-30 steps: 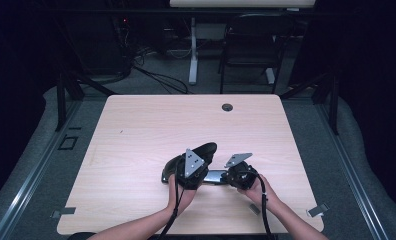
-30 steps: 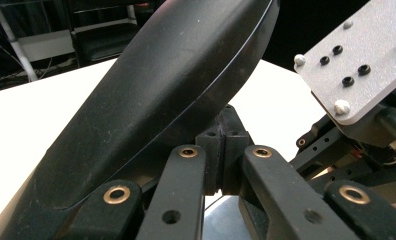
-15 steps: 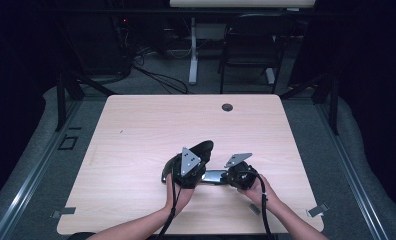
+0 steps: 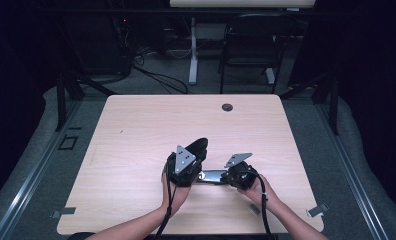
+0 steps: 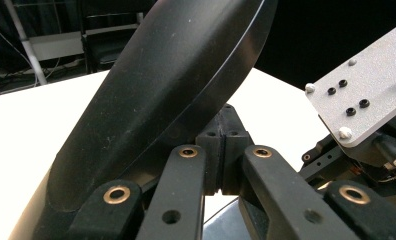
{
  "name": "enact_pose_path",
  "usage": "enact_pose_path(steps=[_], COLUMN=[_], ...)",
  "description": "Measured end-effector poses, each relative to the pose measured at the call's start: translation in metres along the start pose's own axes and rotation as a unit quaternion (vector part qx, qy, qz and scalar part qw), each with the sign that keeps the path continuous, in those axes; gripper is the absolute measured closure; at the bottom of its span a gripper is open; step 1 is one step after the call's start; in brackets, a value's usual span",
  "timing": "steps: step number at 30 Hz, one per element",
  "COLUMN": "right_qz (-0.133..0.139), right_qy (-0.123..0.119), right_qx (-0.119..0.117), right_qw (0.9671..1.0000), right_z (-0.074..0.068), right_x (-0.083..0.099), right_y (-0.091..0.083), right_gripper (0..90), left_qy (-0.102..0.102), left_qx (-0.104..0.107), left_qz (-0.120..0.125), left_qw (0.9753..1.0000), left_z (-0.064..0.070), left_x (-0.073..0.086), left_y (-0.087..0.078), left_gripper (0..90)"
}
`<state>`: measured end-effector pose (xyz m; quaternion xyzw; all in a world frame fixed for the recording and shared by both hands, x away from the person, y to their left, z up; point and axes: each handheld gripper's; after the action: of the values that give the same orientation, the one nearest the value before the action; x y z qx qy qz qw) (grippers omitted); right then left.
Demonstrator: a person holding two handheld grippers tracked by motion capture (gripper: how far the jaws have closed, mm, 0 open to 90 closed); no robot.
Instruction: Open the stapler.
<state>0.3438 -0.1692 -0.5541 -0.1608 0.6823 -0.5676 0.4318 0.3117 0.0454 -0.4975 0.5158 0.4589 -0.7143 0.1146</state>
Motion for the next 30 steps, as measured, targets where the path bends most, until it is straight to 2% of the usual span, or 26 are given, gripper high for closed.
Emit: enact_pose_path(steps=[30], right_qz=[0.0], right_qy=[-0.001], right_qx=[0.002], right_qw=[1.0], right_z=[0.0], right_x=[0.0], right_y=[0.0], right_gripper=[90.0], left_qy=[-0.021], left_qx=[0.001], left_qz=[0.007], left_qw=[0.9998], left_z=[-0.012], left_x=[-0.003], left_y=[-0.016], left_gripper=[90.0])
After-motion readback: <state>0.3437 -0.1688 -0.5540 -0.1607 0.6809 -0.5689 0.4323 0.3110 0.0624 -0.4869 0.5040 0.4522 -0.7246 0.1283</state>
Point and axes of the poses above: each handheld gripper's, and its own axes: y roughly forward along the jaws, x roughly out of its underside, z roughly to its right, and after that the axes turned 14 degrees about -z, right-handed
